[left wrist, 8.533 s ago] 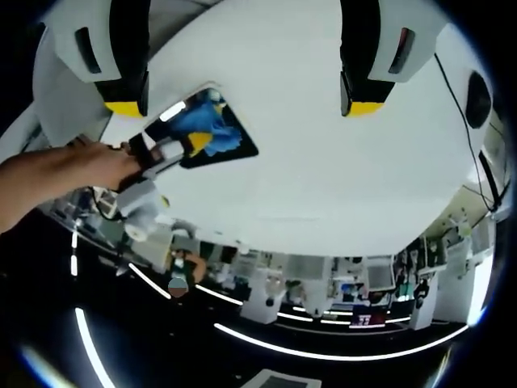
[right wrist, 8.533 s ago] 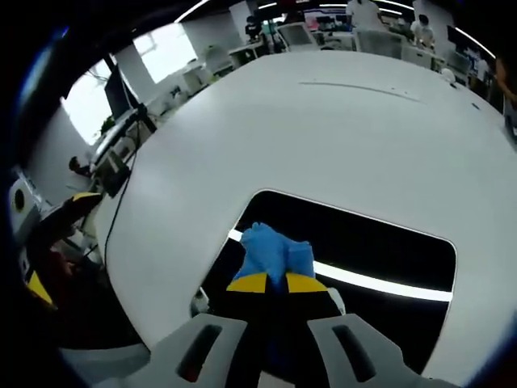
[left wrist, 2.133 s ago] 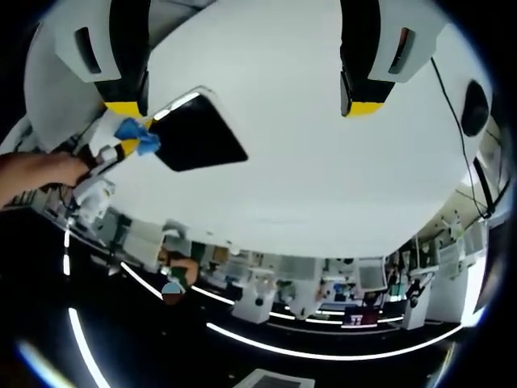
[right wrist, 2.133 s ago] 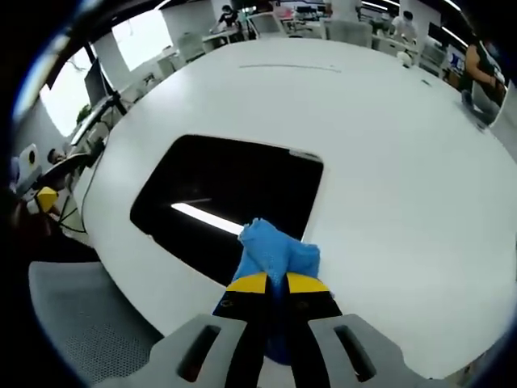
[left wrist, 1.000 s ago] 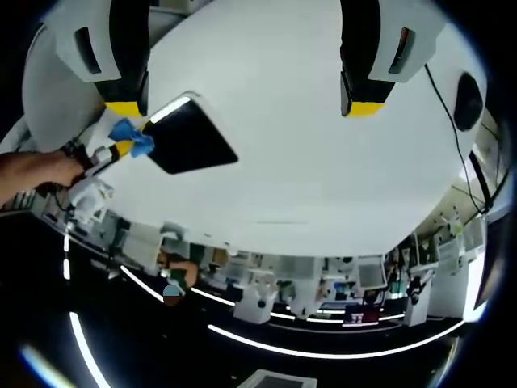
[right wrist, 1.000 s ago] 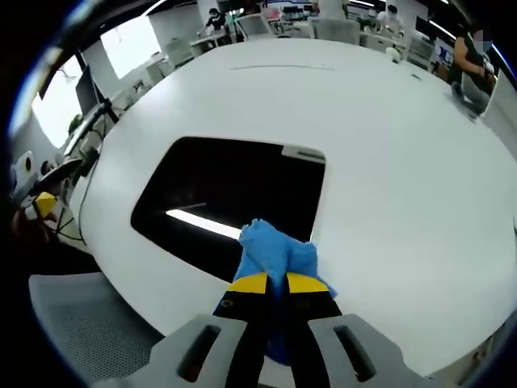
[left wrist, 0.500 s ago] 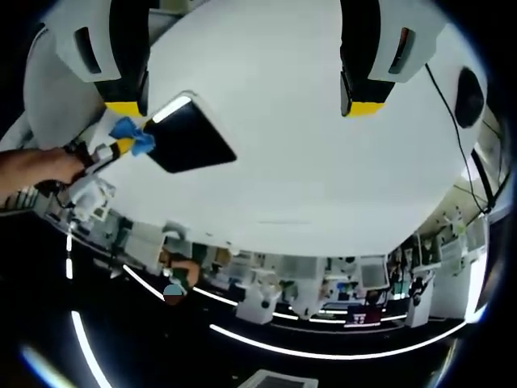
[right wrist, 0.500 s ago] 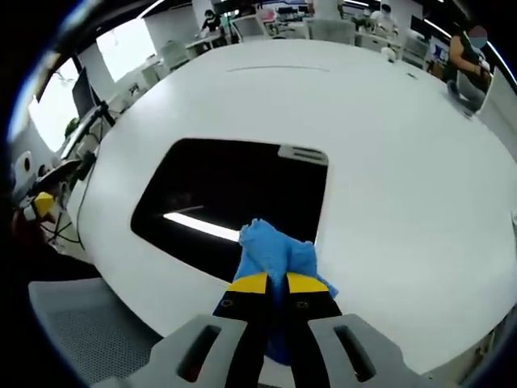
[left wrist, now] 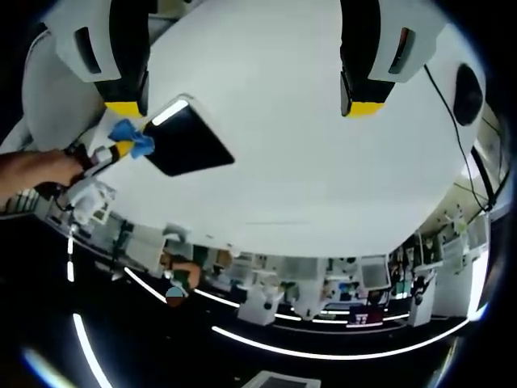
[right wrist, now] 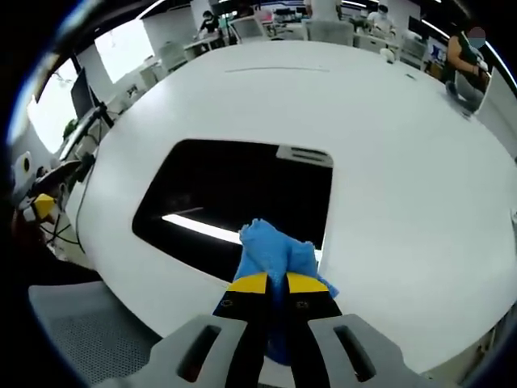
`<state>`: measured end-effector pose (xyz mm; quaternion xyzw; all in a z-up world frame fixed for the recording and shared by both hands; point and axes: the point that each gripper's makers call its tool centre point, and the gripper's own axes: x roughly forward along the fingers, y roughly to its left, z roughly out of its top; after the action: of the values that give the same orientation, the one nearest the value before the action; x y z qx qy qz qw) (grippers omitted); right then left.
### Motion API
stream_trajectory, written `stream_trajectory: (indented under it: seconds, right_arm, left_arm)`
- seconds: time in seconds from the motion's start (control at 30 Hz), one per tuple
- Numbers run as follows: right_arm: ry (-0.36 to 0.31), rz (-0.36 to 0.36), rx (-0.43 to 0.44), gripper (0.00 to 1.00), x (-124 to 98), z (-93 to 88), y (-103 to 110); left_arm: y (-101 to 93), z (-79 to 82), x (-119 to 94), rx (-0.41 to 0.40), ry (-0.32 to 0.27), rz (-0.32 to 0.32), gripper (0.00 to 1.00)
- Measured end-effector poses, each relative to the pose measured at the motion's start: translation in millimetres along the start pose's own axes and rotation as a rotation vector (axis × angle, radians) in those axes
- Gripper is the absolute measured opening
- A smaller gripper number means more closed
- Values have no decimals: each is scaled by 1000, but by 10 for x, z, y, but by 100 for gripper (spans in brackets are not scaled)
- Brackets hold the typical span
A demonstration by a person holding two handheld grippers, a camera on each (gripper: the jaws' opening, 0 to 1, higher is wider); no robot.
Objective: Wipe the mirror surface with the cleaning cloth until all visible marks leave the cleaned area.
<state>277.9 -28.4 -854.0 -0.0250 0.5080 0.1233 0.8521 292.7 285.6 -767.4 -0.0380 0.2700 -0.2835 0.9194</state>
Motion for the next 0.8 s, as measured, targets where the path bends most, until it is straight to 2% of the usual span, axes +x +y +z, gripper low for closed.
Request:
stream_trajectory:
  seconds: [0.8]
  right_arm:
    - [-21, 24, 4, 1, 61, 67, 334]
  left_arm:
    - [66, -13, -46, -10, -1, 8, 99]
